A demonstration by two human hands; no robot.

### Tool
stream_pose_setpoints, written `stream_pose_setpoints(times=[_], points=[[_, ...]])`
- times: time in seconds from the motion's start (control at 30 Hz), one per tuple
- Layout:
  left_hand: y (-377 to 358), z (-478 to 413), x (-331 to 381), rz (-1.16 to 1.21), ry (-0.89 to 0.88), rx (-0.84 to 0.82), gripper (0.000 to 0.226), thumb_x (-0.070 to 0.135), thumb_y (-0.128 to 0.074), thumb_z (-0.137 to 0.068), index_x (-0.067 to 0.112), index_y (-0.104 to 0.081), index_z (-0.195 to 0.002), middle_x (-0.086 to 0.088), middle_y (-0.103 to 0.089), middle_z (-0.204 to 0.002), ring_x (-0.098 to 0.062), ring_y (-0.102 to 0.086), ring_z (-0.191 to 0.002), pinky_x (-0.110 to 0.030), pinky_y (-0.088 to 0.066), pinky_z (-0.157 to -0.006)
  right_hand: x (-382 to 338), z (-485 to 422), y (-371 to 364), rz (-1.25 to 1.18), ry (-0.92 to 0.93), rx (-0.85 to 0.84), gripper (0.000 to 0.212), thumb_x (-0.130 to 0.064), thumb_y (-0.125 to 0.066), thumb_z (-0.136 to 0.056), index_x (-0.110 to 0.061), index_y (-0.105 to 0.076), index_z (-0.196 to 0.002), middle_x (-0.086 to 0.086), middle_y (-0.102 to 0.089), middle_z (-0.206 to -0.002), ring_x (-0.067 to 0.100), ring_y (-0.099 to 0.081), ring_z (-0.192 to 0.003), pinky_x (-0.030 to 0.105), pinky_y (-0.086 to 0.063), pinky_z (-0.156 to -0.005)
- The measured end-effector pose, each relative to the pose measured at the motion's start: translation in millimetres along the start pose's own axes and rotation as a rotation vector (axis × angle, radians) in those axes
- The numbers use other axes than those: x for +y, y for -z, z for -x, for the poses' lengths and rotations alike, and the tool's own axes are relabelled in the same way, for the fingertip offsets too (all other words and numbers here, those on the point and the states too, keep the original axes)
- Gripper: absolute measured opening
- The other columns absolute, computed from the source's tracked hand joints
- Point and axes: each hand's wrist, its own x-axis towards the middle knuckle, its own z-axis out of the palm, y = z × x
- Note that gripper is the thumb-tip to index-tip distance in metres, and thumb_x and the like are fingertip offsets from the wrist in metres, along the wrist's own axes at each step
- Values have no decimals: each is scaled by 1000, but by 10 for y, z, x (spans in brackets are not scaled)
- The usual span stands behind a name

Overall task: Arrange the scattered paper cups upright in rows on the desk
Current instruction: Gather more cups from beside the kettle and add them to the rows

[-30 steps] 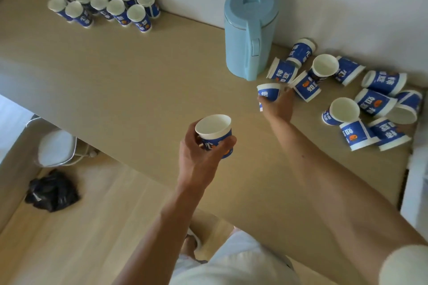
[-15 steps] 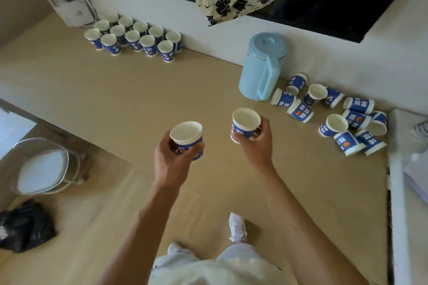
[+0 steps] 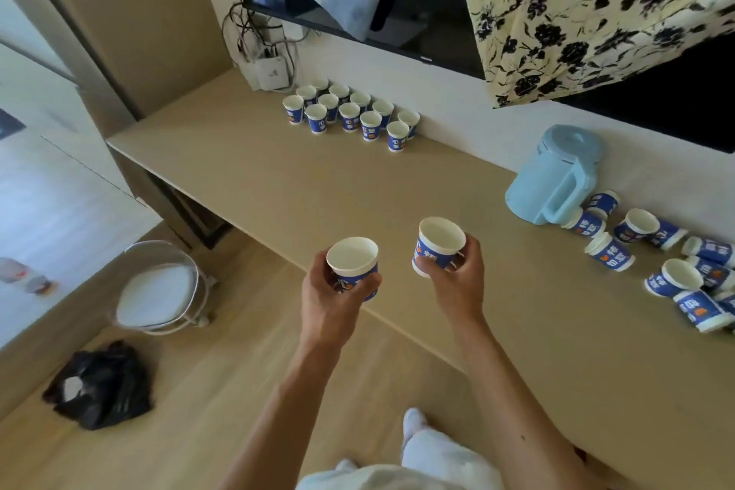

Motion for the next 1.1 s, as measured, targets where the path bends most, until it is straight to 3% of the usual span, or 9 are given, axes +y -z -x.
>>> stream_pose_setpoints(times=[0.2, 0.33, 0.5, 0.57, 0.7, 0.87, 0.93, 1.0, 1.1], points=[[439, -313, 9, 24, 25, 57, 50, 8, -87, -69, 22, -66, -112, 10, -76, -95, -1, -71, -84, -13, -53, -69, 33, -135, -632, 16, -29, -60, 65, -19, -81, -62, -22, -58, -122, -7, -68, -118, 11, -68, -104, 24, -55, -84], [648, -719, -20, -15, 35, 67, 48, 17, -85, -65, 27, -65, -108, 14, -75, -94, -1, -71, -85, -15, -54, -71, 164, -419, -1111, 7, -41, -91, 63, -17, -82, -64, -23, -57, -122, -6, -67, -118, -2, -68, -96, 12, -53, -75], [792, -1486, -41, -116, 25, 40, 51, 20, -84, -62, 29, -64, -108, 18, -74, -93, 0, -70, -85, -15, -54, -70, 408, -953, -1703, -5, -76, -91, 66, -9, -86, -68, -16, -57, -127, -2, -67, -121, 13, -67, -105, 17, -54, -79], [829, -1815, -9, -151, 25, 26, 52, 20, -84, -62, 31, -64, -109, 18, -74, -94, 0, -70, -86, -13, -53, -68, 483, -1181, -1905, -3, -89, -85, 63, -3, -86, -72, -17, -57, -127, -3, -66, -119, 10, -67, -103, 14, -54, -77], [890, -2421, 68, -202, 27, 19, 54, 25, -84, -62, 33, -64, -111, 17, -74, -98, -2, -70, -91, -16, -55, -72, 535, -1544, -2255, 7, -133, -83, 61, -5, -85, -73, -21, -58, -125, -8, -67, -117, -5, -66, -95, 10, -52, -76], [891, -3022, 48, -209, 27, -19, 51, 29, -85, -62, 40, -64, -107, 17, -74, -99, -5, -70, -94, -19, -56, -73, 532, -1856, -2523, 22, -166, -54, 62, -16, -85, -67, -24, -59, -123, -9, -67, -116, -2, -66, -98, 11, -52, -75], [891, -3220, -19, -204, 40, -42, 53, 34, -84, -60, 40, -64, -109, 16, -74, -101, -6, -71, -97, -24, -57, -79, 545, -1967, -2597, 40, -170, -42, 62, -20, -84, -64, -26, -60, -121, -12, -67, -115, -1, -66, -99, 11, -52, -74], [894, -3403, -100, -204, 52, -67, 55, 39, -83, -58, 41, -64, -110, 17, -74, -103, -7, -70, -100, -30, -56, -86, 566, -2071, -2668, 59, -164, -28, 60, -21, -83, -65, -27, -60, -120, -13, -67, -115, -2, -65, -100, 10, -51, -74], [916, -3699, -232, -228, 62, -131, 55, 38, -83, -59, 44, -63, -110, 20, -72, -105, -4, -69, -100, -27, -55, -86, 632, -2201, -2766, 86, -163, 8, 59, -15, -83, -68, -29, -60, -119, -16, -67, -113, 2, -65, -103, 14, -54, -76]])
